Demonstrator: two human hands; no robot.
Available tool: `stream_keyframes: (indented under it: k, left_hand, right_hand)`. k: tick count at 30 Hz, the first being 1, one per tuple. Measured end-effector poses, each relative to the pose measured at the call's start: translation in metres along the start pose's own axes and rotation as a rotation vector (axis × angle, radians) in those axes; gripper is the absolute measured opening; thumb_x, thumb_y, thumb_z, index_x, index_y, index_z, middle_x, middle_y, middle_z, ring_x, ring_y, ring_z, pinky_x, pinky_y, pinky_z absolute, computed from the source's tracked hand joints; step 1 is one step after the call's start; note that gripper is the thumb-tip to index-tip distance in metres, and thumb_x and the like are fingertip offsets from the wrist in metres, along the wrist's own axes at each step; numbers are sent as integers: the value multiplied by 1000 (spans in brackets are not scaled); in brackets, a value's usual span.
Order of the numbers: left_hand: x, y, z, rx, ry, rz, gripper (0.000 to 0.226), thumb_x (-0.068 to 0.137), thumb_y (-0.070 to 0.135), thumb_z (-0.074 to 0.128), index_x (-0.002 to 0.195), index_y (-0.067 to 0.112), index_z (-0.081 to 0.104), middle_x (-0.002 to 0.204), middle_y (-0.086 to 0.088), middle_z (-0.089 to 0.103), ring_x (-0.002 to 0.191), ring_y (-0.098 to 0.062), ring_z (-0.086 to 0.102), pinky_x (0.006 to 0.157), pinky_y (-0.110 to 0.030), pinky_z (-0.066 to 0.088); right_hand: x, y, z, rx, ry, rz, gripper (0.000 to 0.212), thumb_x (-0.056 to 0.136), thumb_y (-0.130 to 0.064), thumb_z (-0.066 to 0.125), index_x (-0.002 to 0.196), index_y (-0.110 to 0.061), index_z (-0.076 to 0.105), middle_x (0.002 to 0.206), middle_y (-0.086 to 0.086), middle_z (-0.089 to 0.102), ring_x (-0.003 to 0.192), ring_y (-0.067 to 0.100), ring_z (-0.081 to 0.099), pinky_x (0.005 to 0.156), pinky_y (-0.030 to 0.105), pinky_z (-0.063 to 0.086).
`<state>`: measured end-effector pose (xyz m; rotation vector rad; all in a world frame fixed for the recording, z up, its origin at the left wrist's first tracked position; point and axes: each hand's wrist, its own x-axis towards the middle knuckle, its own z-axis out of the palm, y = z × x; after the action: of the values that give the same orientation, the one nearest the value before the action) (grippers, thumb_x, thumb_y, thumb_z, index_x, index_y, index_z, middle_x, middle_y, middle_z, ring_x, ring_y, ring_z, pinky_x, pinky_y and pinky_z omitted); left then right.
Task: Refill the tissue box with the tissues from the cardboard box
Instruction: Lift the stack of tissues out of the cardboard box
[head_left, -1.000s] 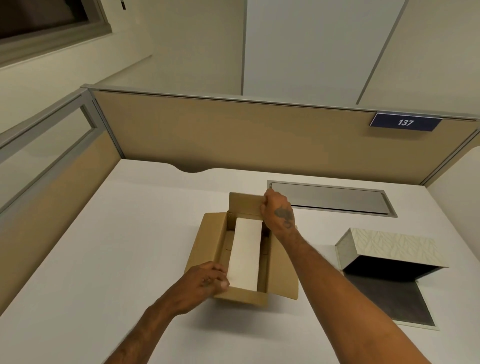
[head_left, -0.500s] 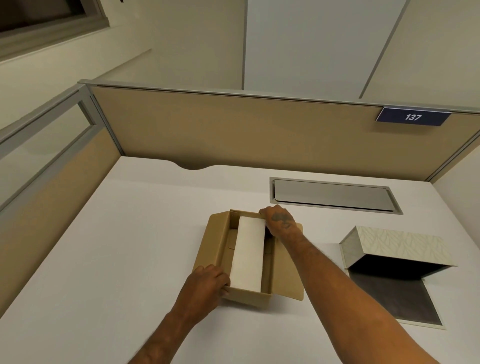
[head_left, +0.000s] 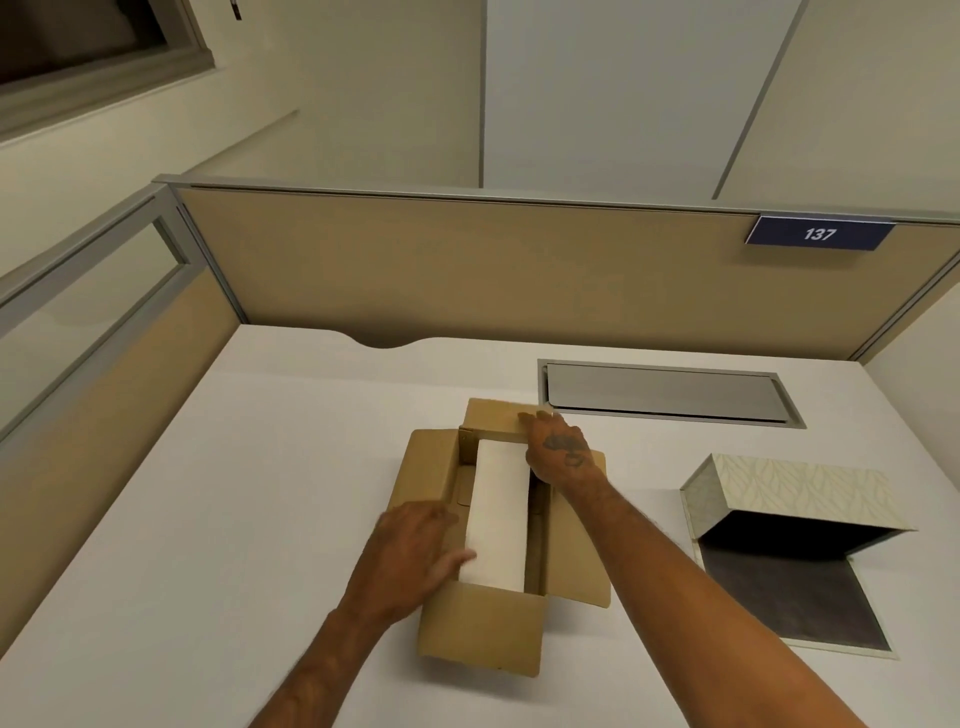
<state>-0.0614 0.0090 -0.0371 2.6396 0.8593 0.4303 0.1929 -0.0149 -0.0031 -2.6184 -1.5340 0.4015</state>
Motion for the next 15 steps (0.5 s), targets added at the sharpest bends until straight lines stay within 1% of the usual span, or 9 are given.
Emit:
stream_keyframes:
  k: [1, 2, 4, 5, 7, 9, 11, 13, 15]
  left_hand:
    - [9, -1, 0, 28, 49, -39, 67, 82, 75, 37, 122, 26, 59, 127, 1, 63, 116, -18, 58, 99, -35, 42]
    - [18, -1, 0, 57, 62, -99, 72, 82, 76, 32, 129, 26, 54, 137, -2, 56, 126, -22, 52, 106, -41, 37]
    - [33, -4, 3, 111, 4, -236, 79, 82, 78, 26, 144, 30, 37, 157, -6, 30, 144, -27, 27, 114, -51, 23]
    - [39, -6, 7, 133, -30, -287, 82, 81, 79, 24, 148, 32, 27, 161, -6, 17, 148, -29, 14, 115, -56, 17]
    - [47, -7, 15, 165, -82, -339, 85, 79, 81, 23, 150, 37, 11, 163, -6, -1, 149, -34, 0, 114, -61, 15]
    - [51, -6, 23, 184, -137, -354, 84, 80, 79, 25, 150, 40, 3, 163, -5, -9, 148, -37, -4, 114, -61, 16]
    - [52, -5, 29, 178, -182, -355, 79, 85, 73, 29, 151, 38, 1, 163, -6, -9, 148, -36, -3, 116, -58, 17]
    - [51, -5, 34, 126, -183, -356, 72, 92, 61, 33, 151, 35, 1, 163, -6, -6, 149, -34, 1, 117, -55, 21]
    - [49, -7, 36, 112, -163, -365, 67, 95, 52, 34, 151, 33, 2, 163, -6, -3, 148, -32, 6, 116, -52, 25]
  right_hand:
    - [-4, -4, 1, 56, 51, 38, 54, 95, -9, 45, 147, -16, 34, 151, 14, 38, 137, 33, 38, 111, 45, 38]
    - [-11, -10, 3, 137, 109, 85, 56, 95, -10, 47, 149, -17, 31, 156, 13, 32, 141, 33, 34, 113, 45, 37]
    - [-27, -25, 12, 344, 176, 179, 57, 98, -16, 49, 151, -18, 28, 159, 10, 27, 145, 30, 29, 114, 40, 34]
    - [-37, -32, 18, 450, 188, 219, 57, 98, -22, 50, 151, -17, 27, 159, 10, 28, 145, 28, 30, 114, 38, 34]
    - [-56, -46, 31, 648, 151, 305, 63, 97, -31, 54, 151, -18, 25, 158, 8, 28, 144, 27, 32, 114, 39, 36]
    - [-67, -54, 42, 765, 47, 396, 74, 95, -39, 56, 154, -18, 17, 162, 7, 20, 146, 28, 27, 117, 42, 34]
    - [-73, -59, 51, 794, -60, 449, 82, 94, -44, 55, 156, -18, 8, 163, 8, 15, 147, 30, 26, 116, 42, 32]
    - [-75, -63, 56, 844, -134, 501, 86, 94, -48, 53, 156, -18, 2, 163, 10, 16, 145, 33, 29, 114, 42, 34]
    - [-73, -66, 62, 917, -138, 567, 87, 93, -49, 54, 155, -19, 0, 161, 12, 22, 142, 34, 34, 112, 43, 36]
